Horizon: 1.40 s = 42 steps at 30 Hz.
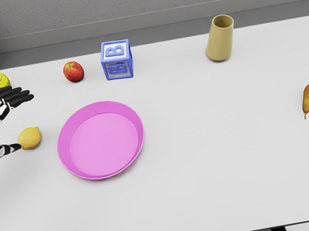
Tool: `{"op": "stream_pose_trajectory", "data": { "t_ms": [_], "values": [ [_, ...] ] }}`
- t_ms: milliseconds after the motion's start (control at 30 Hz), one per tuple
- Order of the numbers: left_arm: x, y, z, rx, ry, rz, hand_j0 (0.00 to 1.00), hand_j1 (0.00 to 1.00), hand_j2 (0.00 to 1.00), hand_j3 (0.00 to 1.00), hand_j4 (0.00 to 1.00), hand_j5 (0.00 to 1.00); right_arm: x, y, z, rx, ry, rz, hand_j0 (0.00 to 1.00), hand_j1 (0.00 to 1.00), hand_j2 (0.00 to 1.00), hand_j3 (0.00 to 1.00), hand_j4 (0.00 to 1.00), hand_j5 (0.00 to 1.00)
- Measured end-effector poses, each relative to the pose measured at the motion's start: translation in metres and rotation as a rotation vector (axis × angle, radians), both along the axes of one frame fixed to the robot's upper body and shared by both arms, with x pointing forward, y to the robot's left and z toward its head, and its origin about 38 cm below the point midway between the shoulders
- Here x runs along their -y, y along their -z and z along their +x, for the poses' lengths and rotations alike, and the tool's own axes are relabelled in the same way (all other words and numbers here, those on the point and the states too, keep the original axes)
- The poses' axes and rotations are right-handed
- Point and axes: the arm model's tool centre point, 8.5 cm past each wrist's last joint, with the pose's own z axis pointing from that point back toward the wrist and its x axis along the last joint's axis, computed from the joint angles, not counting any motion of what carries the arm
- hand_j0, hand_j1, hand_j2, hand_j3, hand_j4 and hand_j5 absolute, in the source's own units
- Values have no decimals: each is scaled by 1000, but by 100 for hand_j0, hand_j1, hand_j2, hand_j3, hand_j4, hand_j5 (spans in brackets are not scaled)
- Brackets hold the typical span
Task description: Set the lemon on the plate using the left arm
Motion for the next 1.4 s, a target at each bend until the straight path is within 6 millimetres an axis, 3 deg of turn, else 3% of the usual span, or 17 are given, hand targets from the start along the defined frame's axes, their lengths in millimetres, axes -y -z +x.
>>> {"op": "stream_pose_trajectory", "data": {
  "t_ms": [200, 367, 500, 700, 800, 967, 1133, 1267, 1400],
  "values": [
    [1, 8, 1, -67, 10, 67, 100, 100, 100, 100, 100, 100, 0, 0, 0, 0, 0, 3, 100, 100, 100, 100, 100, 100],
    [2, 33, 0, -216, 33, 178, 100, 100, 100, 100, 100, 100, 0, 0, 0, 0, -1, 4, 100, 100, 100, 100, 100, 100],
    [-1, 41, 11, -279, 24, 224, 100, 100, 100, 100, 100, 100, 0, 0, 0, 0, -1, 4, 100, 100, 100, 100, 100, 100],
    [-15, 20, 55, -266, -33, 278, 100, 100, 100, 100, 100, 100, 0, 0, 0, 0, -1, 3, 100, 100, 100, 100, 100, 100],
    [-16, 48, 63, -370, -37, 300, 100, 100, 100, 100, 100, 100, 0, 0, 0, 0, -1, 3, 100, 100, 100, 100, 100, 100],
    [-11, 64, 69, -432, -24, 346, 100, 100, 100, 100, 100, 100, 0, 0, 0, 0, -1, 4, 100, 100, 100, 100, 100, 100],
    [-28, 65, 85, -454, -87, 337, 100, 100, 100, 100, 100, 100, 0, 0, 0, 0, -1, 4, 100, 100, 100, 100, 100, 100],
    [-28, 76, 90, -479, -103, 335, 100, 100, 100, 100, 100, 100, 0, 0, 0, 0, -1, 4, 100, 100, 100, 100, 100, 100],
    [-26, 76, 94, -473, -106, 339, 100, 100, 100, 100, 100, 100, 0, 0, 0, 0, -1, 3, 100, 100, 100, 100, 100, 100]
  ]
}}
